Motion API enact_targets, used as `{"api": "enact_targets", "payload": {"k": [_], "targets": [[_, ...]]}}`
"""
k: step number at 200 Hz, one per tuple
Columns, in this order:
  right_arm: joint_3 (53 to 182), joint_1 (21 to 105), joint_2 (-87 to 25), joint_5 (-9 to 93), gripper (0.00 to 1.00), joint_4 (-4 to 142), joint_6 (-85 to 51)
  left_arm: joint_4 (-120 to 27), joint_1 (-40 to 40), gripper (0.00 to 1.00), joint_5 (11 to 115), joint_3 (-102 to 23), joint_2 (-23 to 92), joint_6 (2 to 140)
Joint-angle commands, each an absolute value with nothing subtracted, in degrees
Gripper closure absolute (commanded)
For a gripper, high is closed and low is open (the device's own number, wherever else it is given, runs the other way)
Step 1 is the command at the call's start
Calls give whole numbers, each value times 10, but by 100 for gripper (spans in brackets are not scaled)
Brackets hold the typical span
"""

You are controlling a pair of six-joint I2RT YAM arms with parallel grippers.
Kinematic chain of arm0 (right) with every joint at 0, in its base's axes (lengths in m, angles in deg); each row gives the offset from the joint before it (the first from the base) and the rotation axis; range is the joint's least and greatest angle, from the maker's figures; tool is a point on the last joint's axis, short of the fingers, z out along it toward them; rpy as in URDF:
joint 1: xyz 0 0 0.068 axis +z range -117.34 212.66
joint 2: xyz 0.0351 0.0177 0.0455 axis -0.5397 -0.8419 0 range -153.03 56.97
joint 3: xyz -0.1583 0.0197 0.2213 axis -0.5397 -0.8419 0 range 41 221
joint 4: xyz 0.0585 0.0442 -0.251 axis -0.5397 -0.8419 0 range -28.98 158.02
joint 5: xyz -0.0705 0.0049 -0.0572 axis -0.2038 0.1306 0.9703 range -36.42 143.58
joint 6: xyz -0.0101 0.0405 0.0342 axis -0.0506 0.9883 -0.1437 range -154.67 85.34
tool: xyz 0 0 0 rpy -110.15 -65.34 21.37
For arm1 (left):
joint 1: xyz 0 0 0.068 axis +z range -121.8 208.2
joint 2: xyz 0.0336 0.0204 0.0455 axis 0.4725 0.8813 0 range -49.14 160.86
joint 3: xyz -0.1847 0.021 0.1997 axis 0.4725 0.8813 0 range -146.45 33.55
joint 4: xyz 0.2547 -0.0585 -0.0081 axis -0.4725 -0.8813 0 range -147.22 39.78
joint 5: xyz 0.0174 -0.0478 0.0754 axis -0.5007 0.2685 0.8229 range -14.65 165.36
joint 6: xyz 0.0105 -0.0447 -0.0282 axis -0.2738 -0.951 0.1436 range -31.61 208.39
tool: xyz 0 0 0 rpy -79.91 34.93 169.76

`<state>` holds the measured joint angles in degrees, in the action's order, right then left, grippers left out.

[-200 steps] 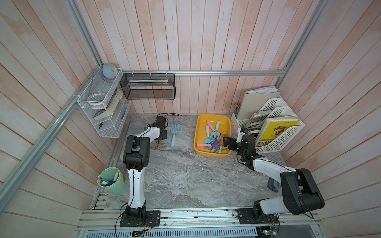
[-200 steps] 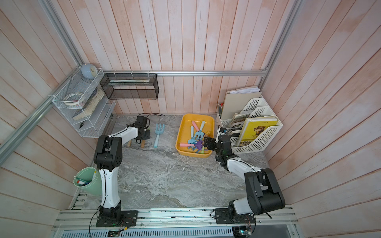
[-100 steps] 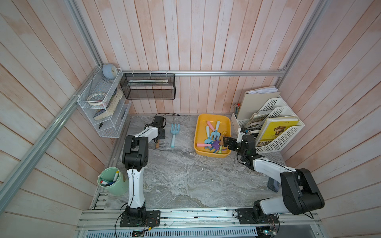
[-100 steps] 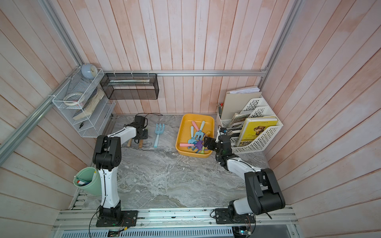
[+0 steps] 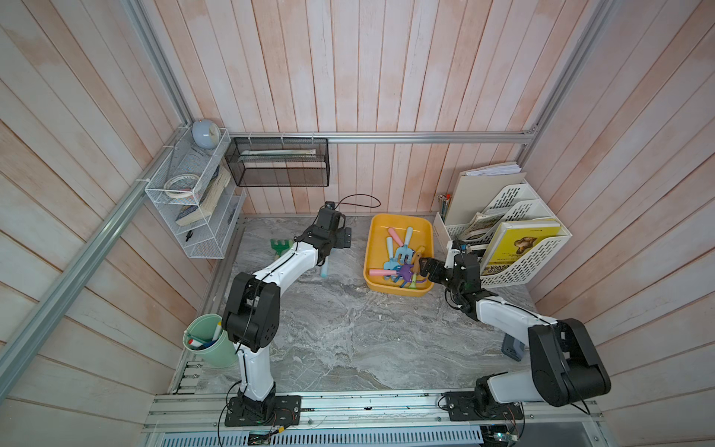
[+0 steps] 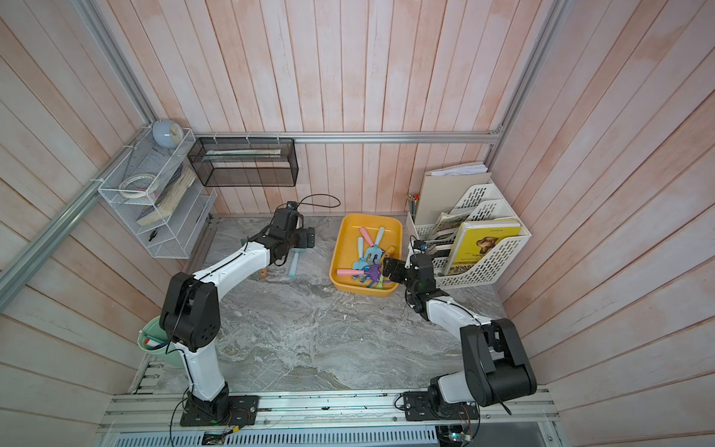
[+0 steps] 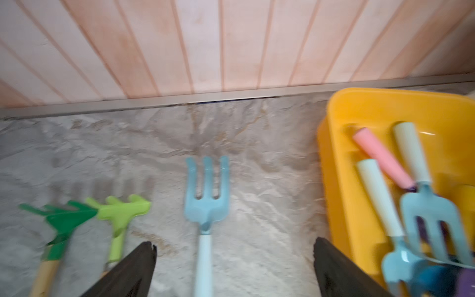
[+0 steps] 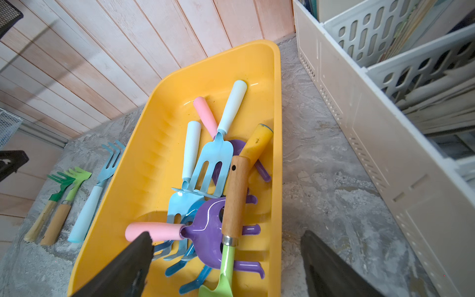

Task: Take the hand rake out of the storage box
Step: Adjust the rake at the center of the board.

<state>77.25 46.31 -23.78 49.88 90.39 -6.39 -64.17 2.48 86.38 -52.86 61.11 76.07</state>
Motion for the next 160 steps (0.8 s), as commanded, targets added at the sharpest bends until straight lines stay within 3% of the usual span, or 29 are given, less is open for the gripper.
{"api": "enact_targets", "payload": {"k": [1,39,160], "targets": [[773,458,-217,516,8,885,-64,-616,12,0,823,-523,671,733],[765,459,-202,518,8,879,-62,-648,8,0,801,-570,750,726],[758,459,-201,519,8,880,-63,-692,-4,20,850,-621,812,734]]}}
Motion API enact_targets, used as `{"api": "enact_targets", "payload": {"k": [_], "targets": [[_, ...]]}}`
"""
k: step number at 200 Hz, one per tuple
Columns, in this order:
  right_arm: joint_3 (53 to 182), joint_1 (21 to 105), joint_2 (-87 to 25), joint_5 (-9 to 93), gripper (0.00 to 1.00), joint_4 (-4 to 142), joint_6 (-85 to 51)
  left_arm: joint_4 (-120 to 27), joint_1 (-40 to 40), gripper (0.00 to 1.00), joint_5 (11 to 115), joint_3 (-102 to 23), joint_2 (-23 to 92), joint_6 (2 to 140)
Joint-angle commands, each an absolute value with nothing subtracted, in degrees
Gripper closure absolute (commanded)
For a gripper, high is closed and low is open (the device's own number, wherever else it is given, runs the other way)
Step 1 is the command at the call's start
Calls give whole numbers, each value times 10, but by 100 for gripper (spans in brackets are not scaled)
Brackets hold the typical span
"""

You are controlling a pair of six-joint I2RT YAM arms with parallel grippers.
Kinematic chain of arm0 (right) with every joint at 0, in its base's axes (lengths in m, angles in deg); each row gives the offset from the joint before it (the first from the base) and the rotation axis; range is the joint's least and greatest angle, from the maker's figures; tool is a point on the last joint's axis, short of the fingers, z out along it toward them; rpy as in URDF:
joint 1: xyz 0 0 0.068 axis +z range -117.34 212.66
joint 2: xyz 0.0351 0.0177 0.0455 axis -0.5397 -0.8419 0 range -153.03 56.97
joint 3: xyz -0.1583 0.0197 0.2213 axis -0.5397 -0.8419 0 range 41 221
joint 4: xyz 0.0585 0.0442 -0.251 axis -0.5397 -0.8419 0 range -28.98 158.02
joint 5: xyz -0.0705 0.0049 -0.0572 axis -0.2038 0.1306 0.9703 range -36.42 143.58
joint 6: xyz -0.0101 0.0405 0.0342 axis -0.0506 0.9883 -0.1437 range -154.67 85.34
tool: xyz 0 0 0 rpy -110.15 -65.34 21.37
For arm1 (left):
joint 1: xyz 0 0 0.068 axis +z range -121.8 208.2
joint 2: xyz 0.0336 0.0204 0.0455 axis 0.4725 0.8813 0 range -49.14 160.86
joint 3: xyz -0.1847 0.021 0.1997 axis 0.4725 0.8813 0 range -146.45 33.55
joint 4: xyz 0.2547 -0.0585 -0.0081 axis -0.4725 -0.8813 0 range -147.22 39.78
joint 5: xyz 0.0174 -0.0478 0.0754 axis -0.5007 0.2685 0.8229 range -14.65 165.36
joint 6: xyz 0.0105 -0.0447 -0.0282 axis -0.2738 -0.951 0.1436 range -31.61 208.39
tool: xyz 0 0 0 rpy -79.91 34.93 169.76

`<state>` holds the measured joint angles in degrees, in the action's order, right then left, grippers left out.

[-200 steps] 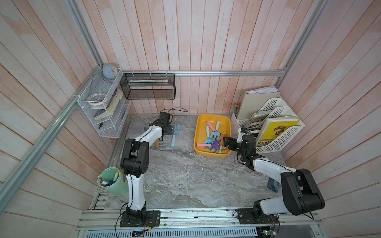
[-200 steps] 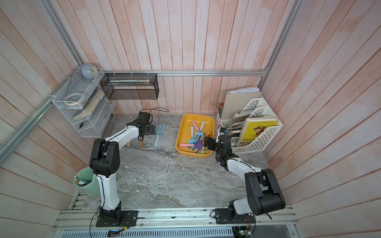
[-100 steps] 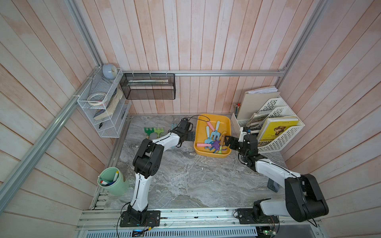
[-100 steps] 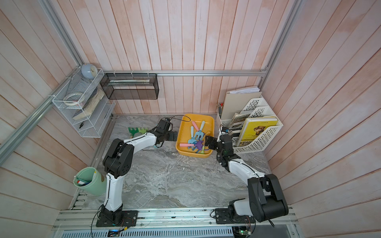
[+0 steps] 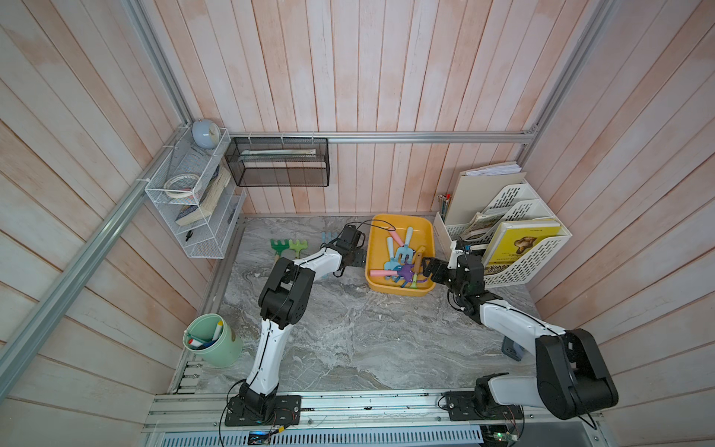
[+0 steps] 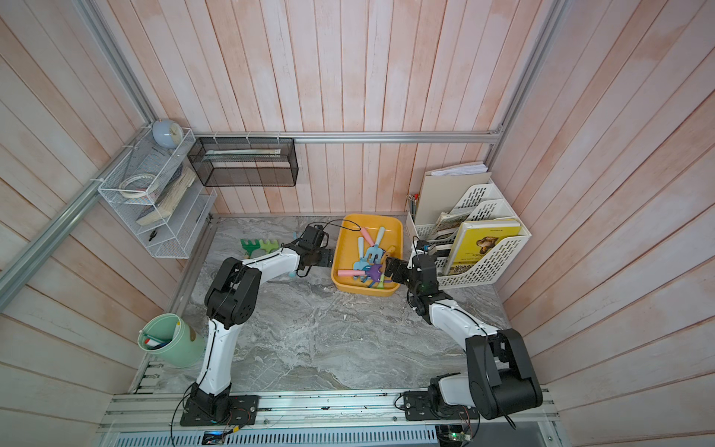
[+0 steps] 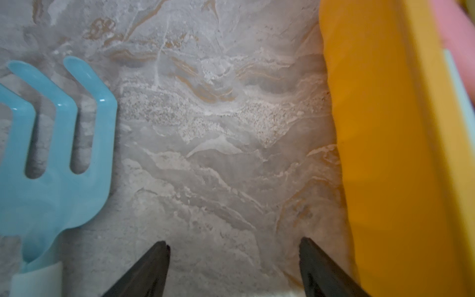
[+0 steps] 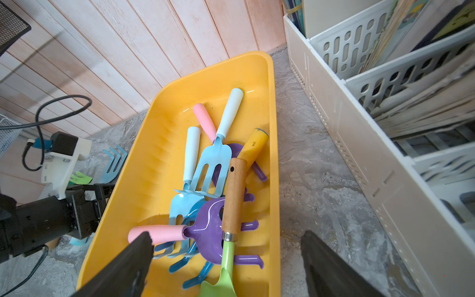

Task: Take the hand rake out of the storage box
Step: Adjust the rake at the center of the board.

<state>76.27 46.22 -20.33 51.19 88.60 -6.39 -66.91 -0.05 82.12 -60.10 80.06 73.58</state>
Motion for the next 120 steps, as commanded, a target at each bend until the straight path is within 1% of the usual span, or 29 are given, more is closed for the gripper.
{"api": "enact_targets", "payload": {"k": [1,23,53,68,78,95,120], "targets": [[758,460,-201,519,8,880,-63,-692,-4,20,851,-621,812,734],[756,459,-200,521,8,882,-64,-691,-6,22,862,-613,790,735],[759,459,-207,517,8,883,-63,-675,-14,22,914,-572,726,739],[759,459,-209,515,8,884,-63,-663,-3,20,943,-541,698,736],[758,459,-209,514,8,886,-62,-656,10,19,945,-523,687,731],[757,459,-211,513,8,887,-62,-657,26,16,962,-504,682,722],[760,459,-216,509,8,888,-62,-660,54,16,928,-496,703,712]]}}
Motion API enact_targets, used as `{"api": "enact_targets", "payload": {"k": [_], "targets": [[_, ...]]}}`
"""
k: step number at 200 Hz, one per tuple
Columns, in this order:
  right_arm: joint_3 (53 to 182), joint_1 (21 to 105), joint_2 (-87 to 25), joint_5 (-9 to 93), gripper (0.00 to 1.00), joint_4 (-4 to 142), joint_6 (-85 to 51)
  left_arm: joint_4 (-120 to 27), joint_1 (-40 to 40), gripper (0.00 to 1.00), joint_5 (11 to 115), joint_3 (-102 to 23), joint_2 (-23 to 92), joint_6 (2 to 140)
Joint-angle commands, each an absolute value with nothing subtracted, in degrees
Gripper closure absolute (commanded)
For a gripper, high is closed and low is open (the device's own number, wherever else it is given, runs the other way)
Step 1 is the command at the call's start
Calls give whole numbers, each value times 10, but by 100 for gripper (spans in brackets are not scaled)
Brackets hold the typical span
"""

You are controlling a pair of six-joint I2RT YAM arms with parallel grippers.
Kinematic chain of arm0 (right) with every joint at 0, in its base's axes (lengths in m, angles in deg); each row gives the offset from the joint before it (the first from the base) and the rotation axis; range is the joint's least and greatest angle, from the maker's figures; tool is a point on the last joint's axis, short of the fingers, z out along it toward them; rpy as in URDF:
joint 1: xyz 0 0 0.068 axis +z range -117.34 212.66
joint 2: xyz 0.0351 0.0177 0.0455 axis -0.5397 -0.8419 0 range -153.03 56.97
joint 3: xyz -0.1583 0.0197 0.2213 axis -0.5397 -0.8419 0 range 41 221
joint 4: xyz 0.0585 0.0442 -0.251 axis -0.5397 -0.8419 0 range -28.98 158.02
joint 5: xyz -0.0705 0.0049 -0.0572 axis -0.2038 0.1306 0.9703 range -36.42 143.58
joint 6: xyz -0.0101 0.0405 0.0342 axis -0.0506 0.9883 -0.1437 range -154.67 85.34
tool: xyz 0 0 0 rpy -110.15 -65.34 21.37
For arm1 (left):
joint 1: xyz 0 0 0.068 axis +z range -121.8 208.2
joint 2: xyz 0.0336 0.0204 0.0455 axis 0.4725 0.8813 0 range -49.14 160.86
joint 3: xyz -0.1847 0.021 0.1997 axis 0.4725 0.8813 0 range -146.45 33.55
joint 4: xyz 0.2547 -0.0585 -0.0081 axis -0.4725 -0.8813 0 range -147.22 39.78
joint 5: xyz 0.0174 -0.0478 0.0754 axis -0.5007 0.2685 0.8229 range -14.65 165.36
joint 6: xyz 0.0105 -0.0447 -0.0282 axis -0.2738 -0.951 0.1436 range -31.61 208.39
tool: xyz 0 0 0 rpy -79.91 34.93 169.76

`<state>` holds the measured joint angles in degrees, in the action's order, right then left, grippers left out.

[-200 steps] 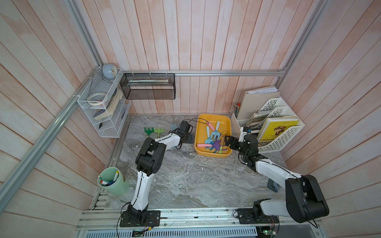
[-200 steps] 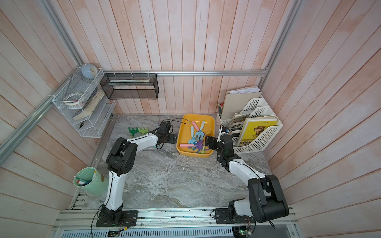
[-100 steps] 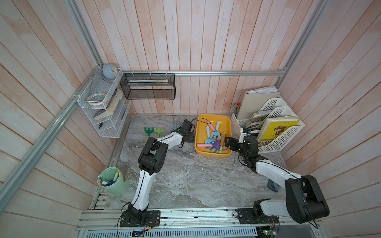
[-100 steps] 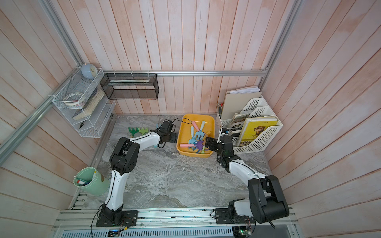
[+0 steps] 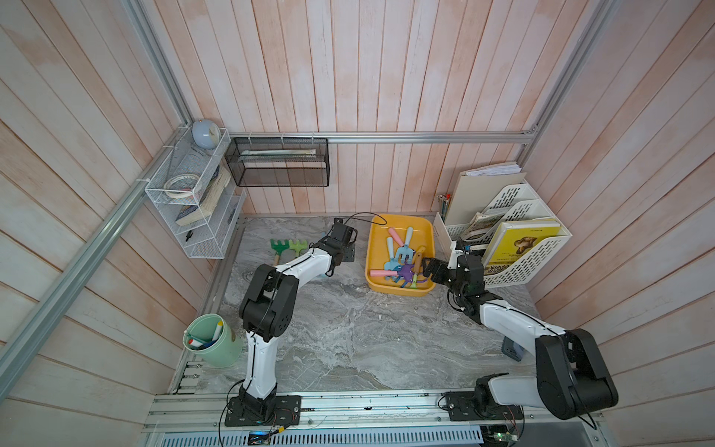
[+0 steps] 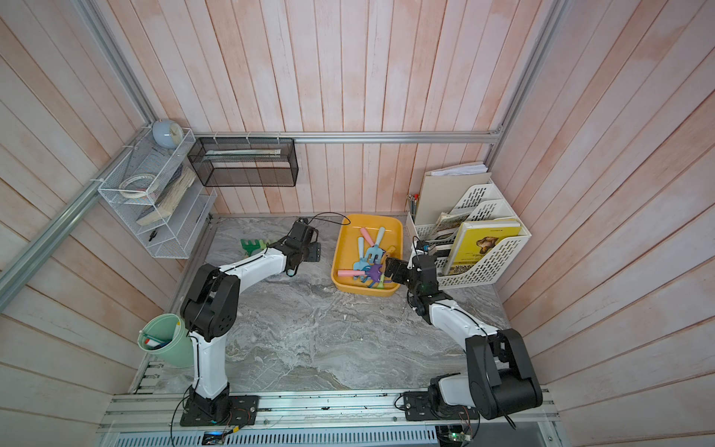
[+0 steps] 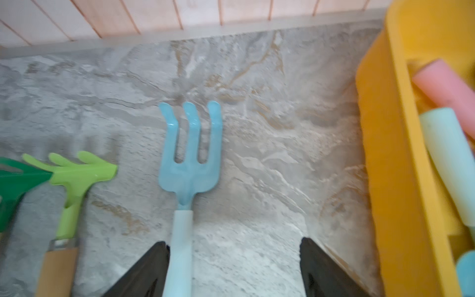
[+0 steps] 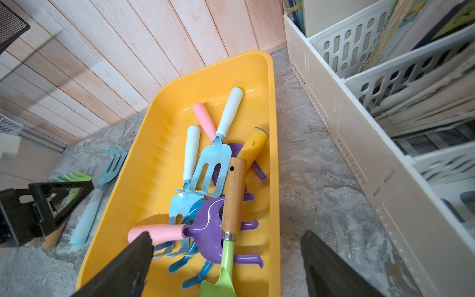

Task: Take the hand rake out of the storage box
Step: Adjust the rake at the center of the board.

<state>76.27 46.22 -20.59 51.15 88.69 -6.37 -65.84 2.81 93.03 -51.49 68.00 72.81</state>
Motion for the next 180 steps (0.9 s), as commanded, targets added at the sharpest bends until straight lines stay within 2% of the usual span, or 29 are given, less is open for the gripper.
{"api": "enact_targets", "payload": {"k": [1,42,87,101,119,135,180], "targets": [[761,459,-217,509,8,888,-62,-660,55,16,927,-496,704,712],[759,460,-215,508,8,890,-62,-659,63,25,898,-499,724,711],[760,459,-226,502,8,896,-61,-695,68,26,892,-523,758,722],[761,459,-227,502,8,895,-62,-700,74,38,893,-522,757,717],[760,459,-227,503,8,897,-62,-695,78,47,890,-509,747,714],[759,459,-228,504,8,897,-62,-686,78,62,885,-487,735,711],[759,459,-233,497,8,904,-60,-673,80,64,882,-428,706,669]]}}
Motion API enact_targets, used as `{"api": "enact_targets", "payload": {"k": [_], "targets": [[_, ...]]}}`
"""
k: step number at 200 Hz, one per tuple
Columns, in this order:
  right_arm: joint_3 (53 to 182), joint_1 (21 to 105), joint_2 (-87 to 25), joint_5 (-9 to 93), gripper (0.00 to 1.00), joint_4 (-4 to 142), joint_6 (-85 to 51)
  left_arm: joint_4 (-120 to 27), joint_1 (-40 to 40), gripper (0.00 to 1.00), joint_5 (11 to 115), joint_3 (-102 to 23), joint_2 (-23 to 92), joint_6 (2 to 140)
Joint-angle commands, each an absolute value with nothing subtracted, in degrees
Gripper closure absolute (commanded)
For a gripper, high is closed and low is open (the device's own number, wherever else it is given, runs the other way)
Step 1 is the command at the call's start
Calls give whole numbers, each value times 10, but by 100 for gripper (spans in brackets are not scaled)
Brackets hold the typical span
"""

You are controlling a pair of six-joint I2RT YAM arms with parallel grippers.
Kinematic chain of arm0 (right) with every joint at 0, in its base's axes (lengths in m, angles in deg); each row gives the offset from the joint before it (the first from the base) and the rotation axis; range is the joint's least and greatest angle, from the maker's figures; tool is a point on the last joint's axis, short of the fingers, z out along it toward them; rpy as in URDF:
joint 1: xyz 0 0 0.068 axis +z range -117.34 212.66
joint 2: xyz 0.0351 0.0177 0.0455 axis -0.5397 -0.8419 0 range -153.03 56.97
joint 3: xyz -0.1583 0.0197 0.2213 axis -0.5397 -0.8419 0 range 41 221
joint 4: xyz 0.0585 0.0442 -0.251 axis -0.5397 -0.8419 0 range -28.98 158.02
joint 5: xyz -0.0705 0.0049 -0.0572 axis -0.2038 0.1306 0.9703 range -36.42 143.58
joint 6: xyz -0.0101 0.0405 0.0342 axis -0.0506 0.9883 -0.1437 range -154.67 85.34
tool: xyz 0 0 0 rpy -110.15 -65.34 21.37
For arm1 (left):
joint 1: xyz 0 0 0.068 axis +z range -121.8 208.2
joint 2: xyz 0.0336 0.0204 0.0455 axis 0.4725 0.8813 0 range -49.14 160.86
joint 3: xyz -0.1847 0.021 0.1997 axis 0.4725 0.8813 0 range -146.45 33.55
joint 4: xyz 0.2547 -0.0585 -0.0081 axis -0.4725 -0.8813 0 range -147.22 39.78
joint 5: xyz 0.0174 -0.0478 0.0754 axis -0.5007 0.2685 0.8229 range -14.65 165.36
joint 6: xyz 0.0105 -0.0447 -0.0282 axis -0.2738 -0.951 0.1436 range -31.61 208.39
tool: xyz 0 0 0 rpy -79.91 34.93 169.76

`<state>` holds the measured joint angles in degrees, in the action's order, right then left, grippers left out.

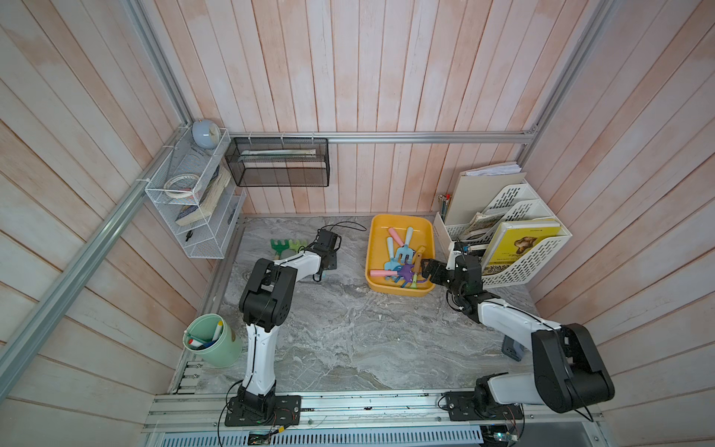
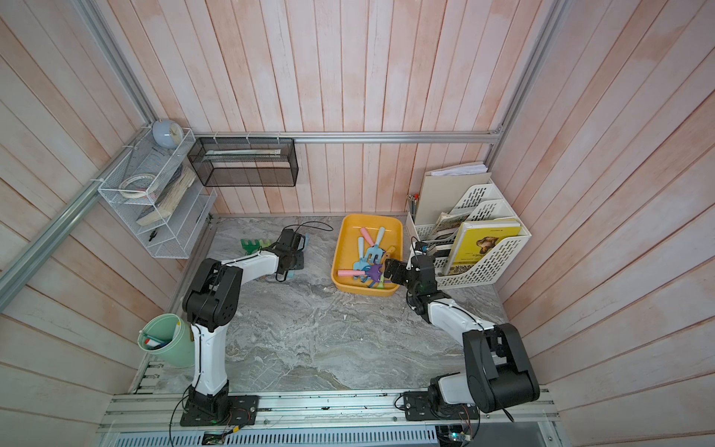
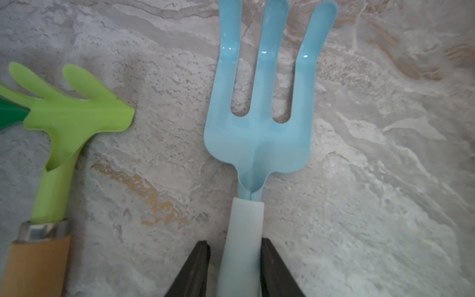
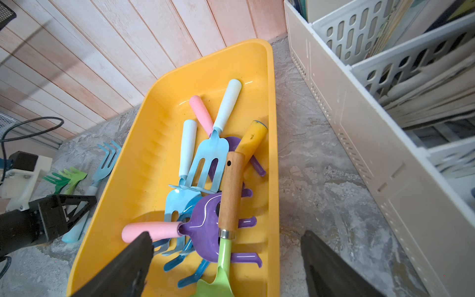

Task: Take the hand rake out of the storage box
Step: Adjust the rake at the center of the board.

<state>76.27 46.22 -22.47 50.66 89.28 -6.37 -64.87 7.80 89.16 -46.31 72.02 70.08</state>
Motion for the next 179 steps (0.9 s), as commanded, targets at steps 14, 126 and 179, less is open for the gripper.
{"api": "enact_targets", "payload": {"k": [14,126,179], "targets": [[758,459,-235,494,8,906,-58,-676,80,64,890,-417,697,655],[750,459,-228,481,8,918,-50,-701,90,53,942,-422,703,622],[752,459,-230,485,8,915,-52,-708,89,23,940,-454,649,640]]}}
